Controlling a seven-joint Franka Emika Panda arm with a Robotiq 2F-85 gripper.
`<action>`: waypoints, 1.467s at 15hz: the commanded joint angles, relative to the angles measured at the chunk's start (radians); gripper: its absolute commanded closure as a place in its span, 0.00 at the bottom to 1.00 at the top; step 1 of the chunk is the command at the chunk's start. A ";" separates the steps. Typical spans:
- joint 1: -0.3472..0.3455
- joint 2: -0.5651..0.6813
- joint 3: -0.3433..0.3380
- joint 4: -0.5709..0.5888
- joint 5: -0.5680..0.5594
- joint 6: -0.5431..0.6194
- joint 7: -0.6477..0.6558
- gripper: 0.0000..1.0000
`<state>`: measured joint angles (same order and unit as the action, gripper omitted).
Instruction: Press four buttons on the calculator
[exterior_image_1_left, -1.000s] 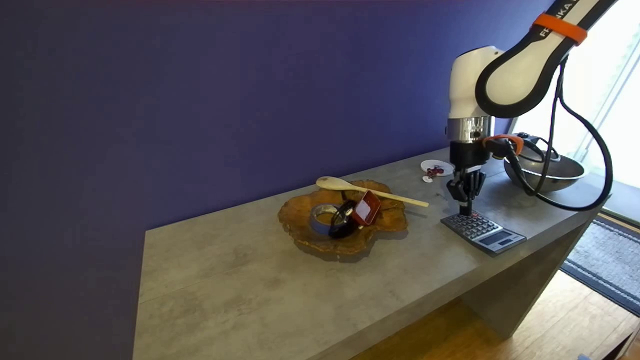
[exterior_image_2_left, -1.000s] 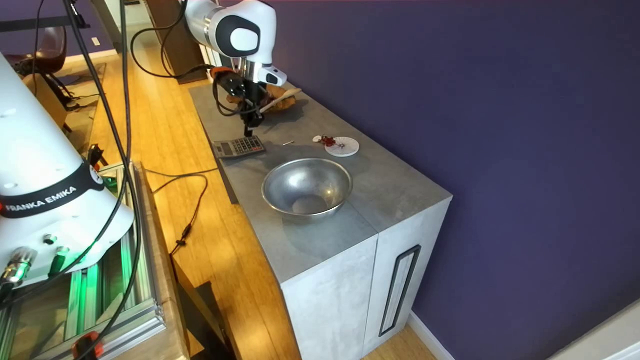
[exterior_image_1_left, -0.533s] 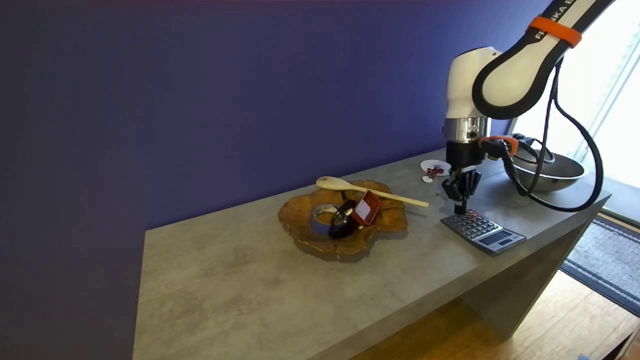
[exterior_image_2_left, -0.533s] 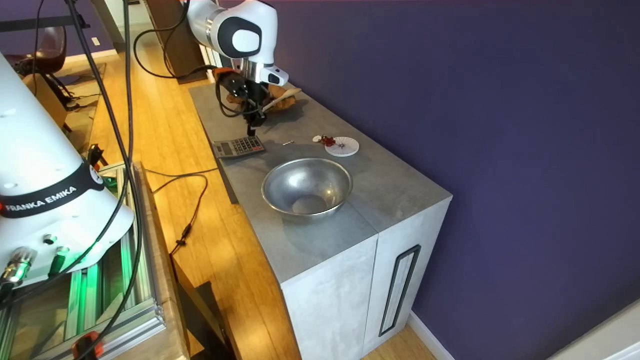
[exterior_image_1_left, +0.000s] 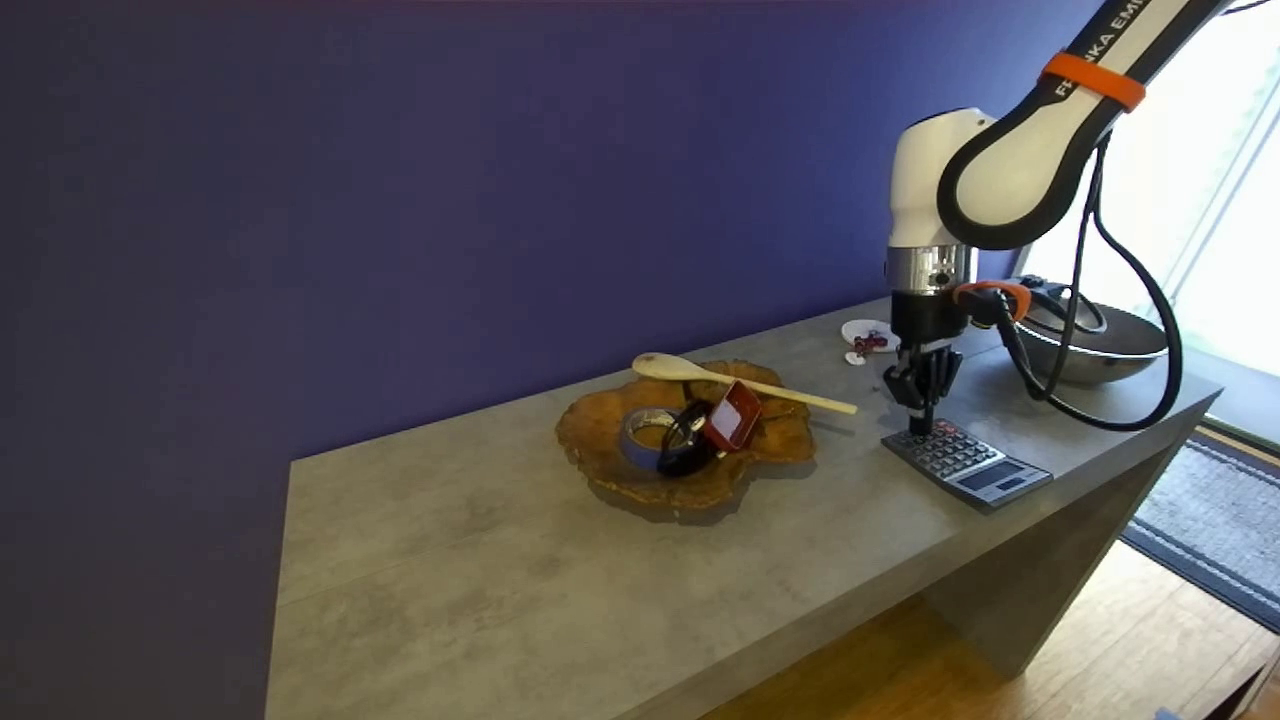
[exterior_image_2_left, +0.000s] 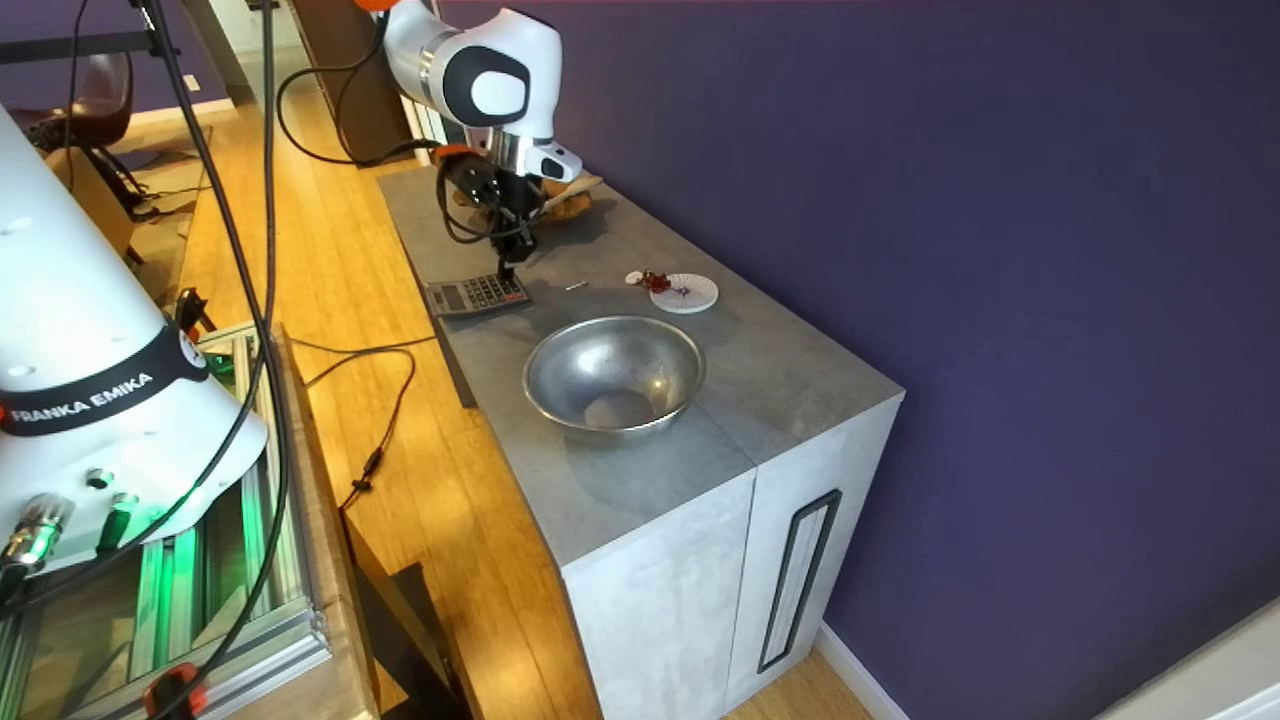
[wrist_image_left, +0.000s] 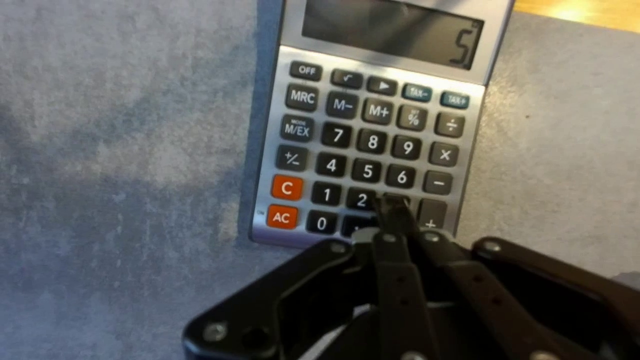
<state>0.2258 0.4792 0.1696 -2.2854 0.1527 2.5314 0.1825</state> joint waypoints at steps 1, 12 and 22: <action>0.006 0.016 -0.006 0.017 -0.009 0.003 0.010 1.00; 0.010 0.028 -0.005 0.033 -0.010 0.007 0.010 1.00; 0.014 0.049 -0.008 0.046 -0.014 -0.003 0.013 1.00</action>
<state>0.2280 0.4993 0.1690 -2.2650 0.1527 2.5315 0.1825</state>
